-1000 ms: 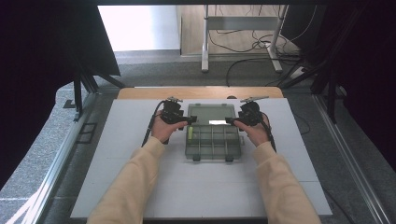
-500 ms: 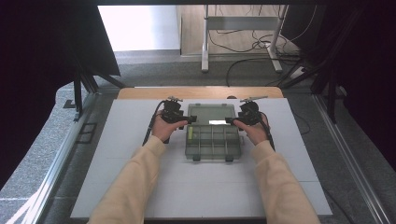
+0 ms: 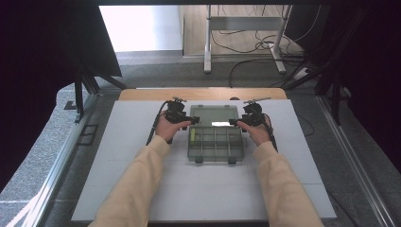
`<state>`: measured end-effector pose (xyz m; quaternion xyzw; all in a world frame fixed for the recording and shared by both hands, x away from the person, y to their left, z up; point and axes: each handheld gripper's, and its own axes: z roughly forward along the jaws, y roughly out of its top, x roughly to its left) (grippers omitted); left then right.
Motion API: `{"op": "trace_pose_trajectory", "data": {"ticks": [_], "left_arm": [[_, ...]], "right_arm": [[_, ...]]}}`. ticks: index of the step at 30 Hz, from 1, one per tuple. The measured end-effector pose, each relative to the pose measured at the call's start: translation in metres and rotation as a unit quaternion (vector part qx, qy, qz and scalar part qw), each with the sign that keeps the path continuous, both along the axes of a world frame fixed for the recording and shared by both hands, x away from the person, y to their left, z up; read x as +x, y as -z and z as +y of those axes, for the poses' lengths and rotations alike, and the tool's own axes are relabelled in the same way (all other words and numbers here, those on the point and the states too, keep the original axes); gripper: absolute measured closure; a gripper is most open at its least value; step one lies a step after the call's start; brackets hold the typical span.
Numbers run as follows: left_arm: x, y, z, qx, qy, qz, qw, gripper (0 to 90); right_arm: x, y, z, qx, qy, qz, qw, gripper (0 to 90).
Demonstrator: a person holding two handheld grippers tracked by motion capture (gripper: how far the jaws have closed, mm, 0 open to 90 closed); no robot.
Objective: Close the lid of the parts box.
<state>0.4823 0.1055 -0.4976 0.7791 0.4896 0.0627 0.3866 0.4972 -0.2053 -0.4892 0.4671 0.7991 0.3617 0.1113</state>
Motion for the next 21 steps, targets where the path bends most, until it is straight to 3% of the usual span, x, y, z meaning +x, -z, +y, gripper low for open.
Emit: {"op": "trace_pose_trajectory", "data": {"ticks": [21], "left_arm": [[0.009,0.015,-0.003,0.001,-0.005,0.048,0.9988,26.0]], "right_arm": [[0.012,0.008,0.008,-0.006,0.009,0.032,0.9994,27.9]]}}
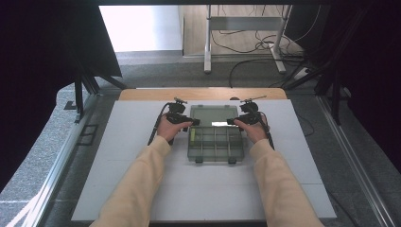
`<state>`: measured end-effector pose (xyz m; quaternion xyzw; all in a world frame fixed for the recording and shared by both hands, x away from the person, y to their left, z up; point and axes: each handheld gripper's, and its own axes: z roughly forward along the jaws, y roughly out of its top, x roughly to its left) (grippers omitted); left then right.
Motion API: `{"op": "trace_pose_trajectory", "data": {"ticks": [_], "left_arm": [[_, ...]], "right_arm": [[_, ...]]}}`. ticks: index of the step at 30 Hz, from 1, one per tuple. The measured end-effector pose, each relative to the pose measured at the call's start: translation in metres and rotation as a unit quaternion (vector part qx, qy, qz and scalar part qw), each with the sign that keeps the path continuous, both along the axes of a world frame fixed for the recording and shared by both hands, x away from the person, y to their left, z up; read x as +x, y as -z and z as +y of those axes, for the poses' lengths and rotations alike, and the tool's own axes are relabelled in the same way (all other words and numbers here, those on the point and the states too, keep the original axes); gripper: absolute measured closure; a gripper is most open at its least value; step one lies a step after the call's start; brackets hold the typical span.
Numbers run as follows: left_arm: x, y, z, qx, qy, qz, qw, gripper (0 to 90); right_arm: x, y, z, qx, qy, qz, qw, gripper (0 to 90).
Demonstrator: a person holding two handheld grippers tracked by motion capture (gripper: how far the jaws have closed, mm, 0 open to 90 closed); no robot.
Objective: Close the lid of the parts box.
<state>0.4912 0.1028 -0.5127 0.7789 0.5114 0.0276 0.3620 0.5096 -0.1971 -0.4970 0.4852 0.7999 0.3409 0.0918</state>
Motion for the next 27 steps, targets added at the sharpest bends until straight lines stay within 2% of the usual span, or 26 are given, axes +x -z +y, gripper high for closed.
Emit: {"op": "trace_pose_trajectory", "data": {"ticks": [9,27], "left_arm": [[0.0014,0.0021,-0.0023,-0.002,0.001,0.009,1.0,26.0],[0.0039,0.0046,-0.0074,0.0,0.003,0.013,0.9999,26.2]], "right_arm": [[0.0017,0.002,0.0018,-0.002,0.0,0.005,1.0,27.6],[0.0046,0.0055,0.0036,-0.01,0.005,0.011,0.9999,27.5]]}}
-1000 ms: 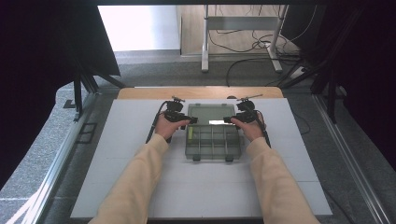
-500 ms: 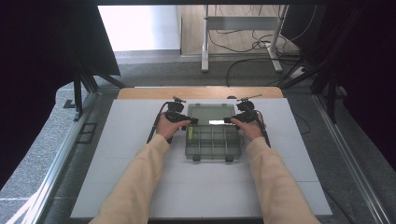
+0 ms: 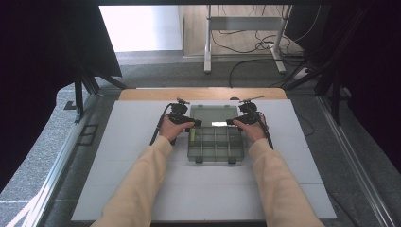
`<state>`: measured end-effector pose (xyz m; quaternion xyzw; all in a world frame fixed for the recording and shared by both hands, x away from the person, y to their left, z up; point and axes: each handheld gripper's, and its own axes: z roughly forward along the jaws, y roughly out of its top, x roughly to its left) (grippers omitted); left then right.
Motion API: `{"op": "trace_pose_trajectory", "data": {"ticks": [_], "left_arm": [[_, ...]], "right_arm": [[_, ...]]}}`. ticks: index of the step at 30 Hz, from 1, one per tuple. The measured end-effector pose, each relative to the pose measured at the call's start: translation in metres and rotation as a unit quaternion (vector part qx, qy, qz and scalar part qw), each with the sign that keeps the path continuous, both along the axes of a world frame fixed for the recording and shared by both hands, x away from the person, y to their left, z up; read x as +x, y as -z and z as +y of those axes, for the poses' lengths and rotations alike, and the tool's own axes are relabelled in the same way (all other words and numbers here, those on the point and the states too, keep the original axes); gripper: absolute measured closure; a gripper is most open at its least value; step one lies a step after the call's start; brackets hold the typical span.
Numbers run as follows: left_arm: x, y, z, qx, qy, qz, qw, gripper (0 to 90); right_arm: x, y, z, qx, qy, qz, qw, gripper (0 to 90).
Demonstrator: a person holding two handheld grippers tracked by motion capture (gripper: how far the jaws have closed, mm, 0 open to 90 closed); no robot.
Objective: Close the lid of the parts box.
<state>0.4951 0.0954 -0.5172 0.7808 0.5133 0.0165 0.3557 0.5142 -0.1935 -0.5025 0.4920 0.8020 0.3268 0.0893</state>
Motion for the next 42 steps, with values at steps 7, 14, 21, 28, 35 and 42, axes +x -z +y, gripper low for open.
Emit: {"op": "trace_pose_trajectory", "data": {"ticks": [7,14,21,28,35,42], "left_arm": [[0.0009,-0.0003,-0.0005,0.004,-0.004,0.001,1.0,26.3],[0.0027,0.0011,-0.0018,0.003,-0.002,0.003,1.0,26.3],[0.0042,0.0011,-0.005,0.007,-0.003,0.009,0.9999,26.5],[0.0058,0.0021,-0.0049,0.007,-0.006,0.016,0.9998,26.6],[0.0082,0.0048,-0.0037,0.002,-0.013,0.028,0.9995,26.7],[0.0096,0.0056,-0.0039,-0.004,-0.013,0.037,0.9992,26.3]], "right_arm": [[0.0014,0.0021,0.0001,-0.008,0.005,0.001,1.0,27.3],[0.0027,0.0024,0.0012,-0.012,0.009,0.006,0.9999,27.1],[0.0046,0.0023,0.0017,-0.012,0.012,0.015,0.9997,26.4],[0.0061,0.0032,0.0009,-0.005,0.013,0.021,0.9997,26.0],[0.0073,0.0034,0.0019,-0.005,0.013,0.025,0.9996,25.8],[0.0088,0.0047,0.002,0.004,0.014,0.033,0.9994,25.5]]}}
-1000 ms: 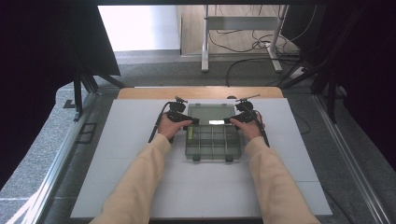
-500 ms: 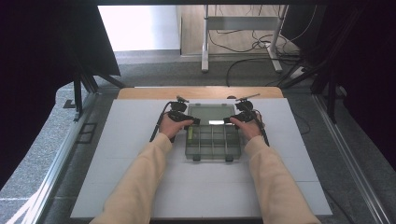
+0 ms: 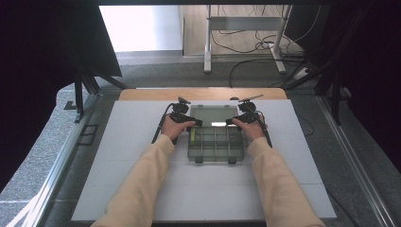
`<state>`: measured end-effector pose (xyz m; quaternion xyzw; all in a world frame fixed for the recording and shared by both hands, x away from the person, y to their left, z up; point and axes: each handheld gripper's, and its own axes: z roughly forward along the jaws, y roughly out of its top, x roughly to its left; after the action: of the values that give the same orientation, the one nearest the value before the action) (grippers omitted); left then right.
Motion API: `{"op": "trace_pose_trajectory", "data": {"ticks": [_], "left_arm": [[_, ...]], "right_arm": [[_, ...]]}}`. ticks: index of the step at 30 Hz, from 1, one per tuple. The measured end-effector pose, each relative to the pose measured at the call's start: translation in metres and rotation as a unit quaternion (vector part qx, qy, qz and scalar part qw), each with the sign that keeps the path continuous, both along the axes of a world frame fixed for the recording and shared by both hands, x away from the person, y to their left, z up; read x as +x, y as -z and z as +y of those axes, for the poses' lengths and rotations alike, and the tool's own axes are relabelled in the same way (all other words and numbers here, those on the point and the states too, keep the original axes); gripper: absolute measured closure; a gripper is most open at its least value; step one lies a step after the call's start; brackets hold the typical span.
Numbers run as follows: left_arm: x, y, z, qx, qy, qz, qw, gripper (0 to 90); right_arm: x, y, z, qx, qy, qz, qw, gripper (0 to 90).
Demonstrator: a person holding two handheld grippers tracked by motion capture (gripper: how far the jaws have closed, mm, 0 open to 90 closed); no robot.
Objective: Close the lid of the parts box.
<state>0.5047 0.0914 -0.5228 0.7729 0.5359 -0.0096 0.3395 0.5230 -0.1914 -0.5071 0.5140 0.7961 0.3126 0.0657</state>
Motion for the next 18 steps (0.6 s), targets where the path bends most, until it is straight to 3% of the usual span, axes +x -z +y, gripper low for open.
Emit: {"op": "trace_pose_trajectory", "data": {"ticks": [18], "left_arm": [[0.0011,-0.0005,-0.0009,-0.004,0.004,0.008,1.0,28.4]], "right_arm": [[0.0028,0.0014,0.0005,0.014,0.005,0.02,0.9997,25.1]]}}
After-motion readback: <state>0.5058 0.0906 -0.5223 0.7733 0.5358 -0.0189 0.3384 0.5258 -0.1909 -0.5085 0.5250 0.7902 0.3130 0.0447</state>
